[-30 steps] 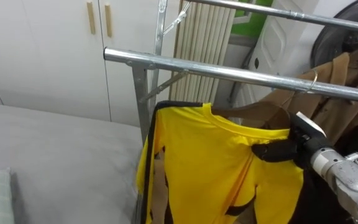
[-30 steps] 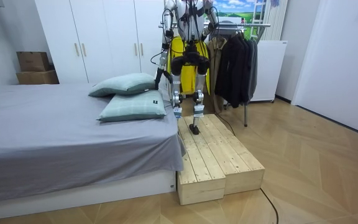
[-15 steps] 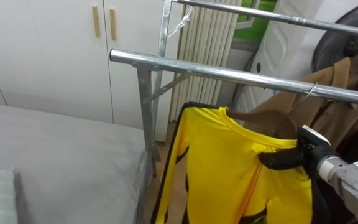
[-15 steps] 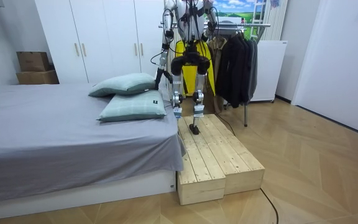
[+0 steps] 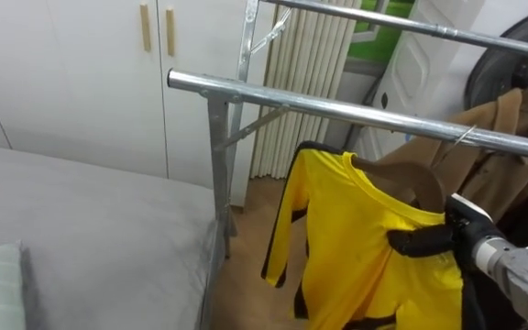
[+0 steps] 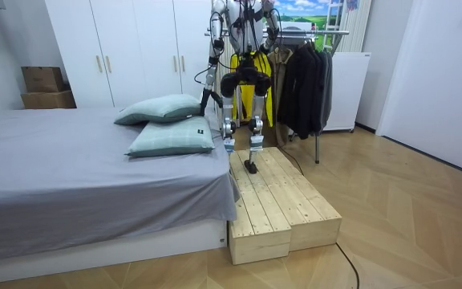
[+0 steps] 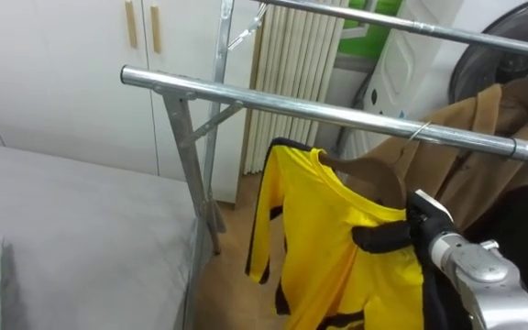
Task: Hang clothes
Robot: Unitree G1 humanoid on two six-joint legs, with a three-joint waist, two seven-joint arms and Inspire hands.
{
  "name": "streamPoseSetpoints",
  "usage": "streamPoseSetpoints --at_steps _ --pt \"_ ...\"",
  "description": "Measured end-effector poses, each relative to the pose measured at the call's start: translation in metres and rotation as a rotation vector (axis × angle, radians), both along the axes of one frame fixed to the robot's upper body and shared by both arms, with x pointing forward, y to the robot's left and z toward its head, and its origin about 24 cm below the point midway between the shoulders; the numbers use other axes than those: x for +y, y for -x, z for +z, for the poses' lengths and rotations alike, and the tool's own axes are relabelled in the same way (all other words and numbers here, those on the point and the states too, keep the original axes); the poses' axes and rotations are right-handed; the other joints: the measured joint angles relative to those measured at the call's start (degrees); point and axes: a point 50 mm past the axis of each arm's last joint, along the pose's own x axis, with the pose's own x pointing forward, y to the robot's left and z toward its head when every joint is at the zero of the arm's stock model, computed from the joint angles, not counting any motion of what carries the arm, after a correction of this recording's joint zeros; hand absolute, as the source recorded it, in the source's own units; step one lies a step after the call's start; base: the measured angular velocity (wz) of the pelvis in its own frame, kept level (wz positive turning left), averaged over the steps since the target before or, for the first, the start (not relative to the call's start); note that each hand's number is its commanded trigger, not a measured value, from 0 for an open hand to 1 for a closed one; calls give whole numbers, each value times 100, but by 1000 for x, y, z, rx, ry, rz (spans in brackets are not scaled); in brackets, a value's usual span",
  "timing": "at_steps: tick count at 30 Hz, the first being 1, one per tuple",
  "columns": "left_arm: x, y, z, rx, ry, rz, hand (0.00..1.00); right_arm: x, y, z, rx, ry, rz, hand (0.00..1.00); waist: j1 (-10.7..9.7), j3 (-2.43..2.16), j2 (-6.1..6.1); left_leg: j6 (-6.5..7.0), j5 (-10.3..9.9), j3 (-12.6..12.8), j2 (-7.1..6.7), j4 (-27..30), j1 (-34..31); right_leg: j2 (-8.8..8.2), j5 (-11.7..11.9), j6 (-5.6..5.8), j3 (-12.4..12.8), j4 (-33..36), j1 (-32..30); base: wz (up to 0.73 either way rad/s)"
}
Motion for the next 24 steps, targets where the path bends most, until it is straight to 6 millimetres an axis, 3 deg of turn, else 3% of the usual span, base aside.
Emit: streamPoseSetpoints --at_steps 8,12,13,14,15,16,24 --pt "0 -1 0 -6 2 7 0 -3 2 -5 2 41 -24 100 20 49 71 -1 0 110 16 -3 26 26 7 -9 78 14 -11 -5" --pt "0 0 0 -2 2 9 0 -3 2 -4 -9 66 -20 100 21 49 84 -1 0 119 19 -6 36 33 9 -13 94 13 -7 -2" --pt "0 1 0 0 2 9 0 -3 2 -3 -13 70 -21 88 23 47 90 -1 0 120 19 -7 38 35 10 -13 107 13 -8 -4" --pt "0 1 0 0 2 9 0 -4 2 -3 -15 76 -23 66 27 48 97 -1 0 124 19 -7 40 38 10 -13 121 15 -10 -4" --pt "0 1 0 0 2 9 0 -4 1 -3 -17 78 -23 21 28 47 100 -1 0 125 18 -7 41 42 9 -13 135 15 -12 -5" --pt "0 1 0 0 2 9 0 -4 1 -3 -20 80 -22 0 29 47 103 -1 0 124 18 -8 42 45 9 -13 149 15 -14 -4" --pt "0 1 -1 3 2 9 0 -5 1 -2 -27 86 -42 0 19 44 109 -1 0 124 19 -8 52 45 10 -13 150 21 -6 0"
